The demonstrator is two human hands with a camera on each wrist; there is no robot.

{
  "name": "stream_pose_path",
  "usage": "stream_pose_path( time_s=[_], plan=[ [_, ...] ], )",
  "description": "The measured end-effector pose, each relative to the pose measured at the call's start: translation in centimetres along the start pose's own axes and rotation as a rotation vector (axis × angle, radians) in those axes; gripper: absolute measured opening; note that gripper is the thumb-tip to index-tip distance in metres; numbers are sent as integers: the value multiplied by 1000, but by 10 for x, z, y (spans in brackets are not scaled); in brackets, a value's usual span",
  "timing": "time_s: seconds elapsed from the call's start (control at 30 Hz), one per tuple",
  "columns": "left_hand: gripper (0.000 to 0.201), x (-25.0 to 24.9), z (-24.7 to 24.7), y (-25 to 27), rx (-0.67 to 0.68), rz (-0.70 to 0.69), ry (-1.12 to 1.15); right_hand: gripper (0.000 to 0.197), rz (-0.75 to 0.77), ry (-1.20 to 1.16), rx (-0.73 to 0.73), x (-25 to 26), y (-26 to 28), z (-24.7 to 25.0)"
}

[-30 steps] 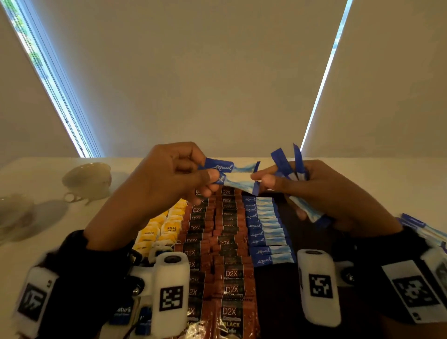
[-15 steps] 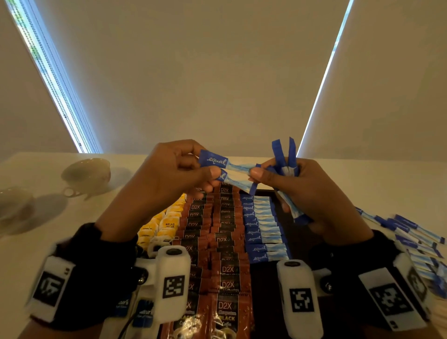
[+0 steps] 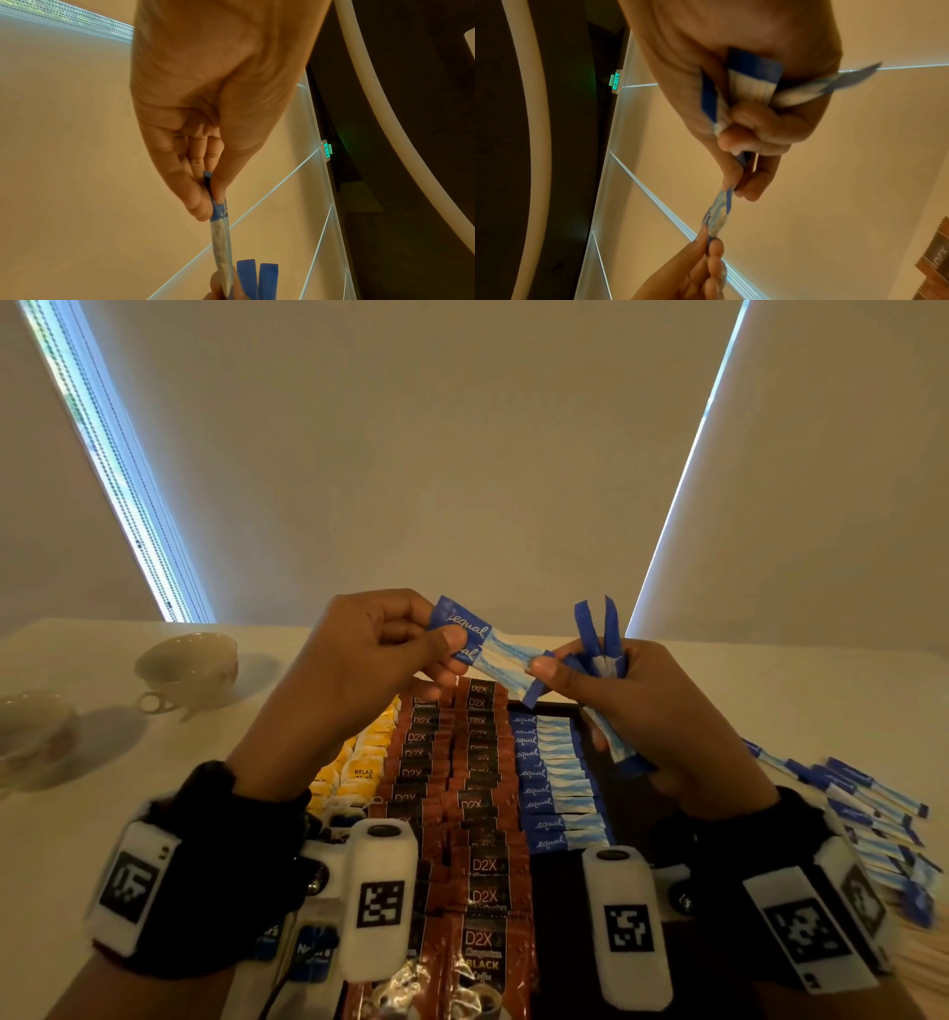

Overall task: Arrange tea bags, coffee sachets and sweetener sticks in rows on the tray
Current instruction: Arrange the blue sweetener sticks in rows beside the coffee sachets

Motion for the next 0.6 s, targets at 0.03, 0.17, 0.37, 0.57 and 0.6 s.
stream_pose_path(
  time_s=[0.03,0.17,0.37,0.57,0.6],
  plan=[
    [8,0,1,0,-3,-2,-2,17,-6,0,11,1,1,0],
    [7,-1,3,0,-24,-16,-15,16,5,8,57,6,4,-2],
    [7,-2,2,1,-22,-32,-1,12,51,34,-41,4,4,-4],
    [7,-6,-4,4,91,7,-40,17,-7,100,-35,8,19,8],
    [8,-6,-5,5,103,17,-53,18,-42,134,-30,5,24,12]
  ],
)
Point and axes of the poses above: each hand's wrist, its own y-axis away from the middle knuckle, its own z-axis out of the back of the hand, x = y × z, the point moved 5 cm from there along -y, towards the middle knuckle, and after that the axes turned 12 degrees about x, right-handed, at the moved point
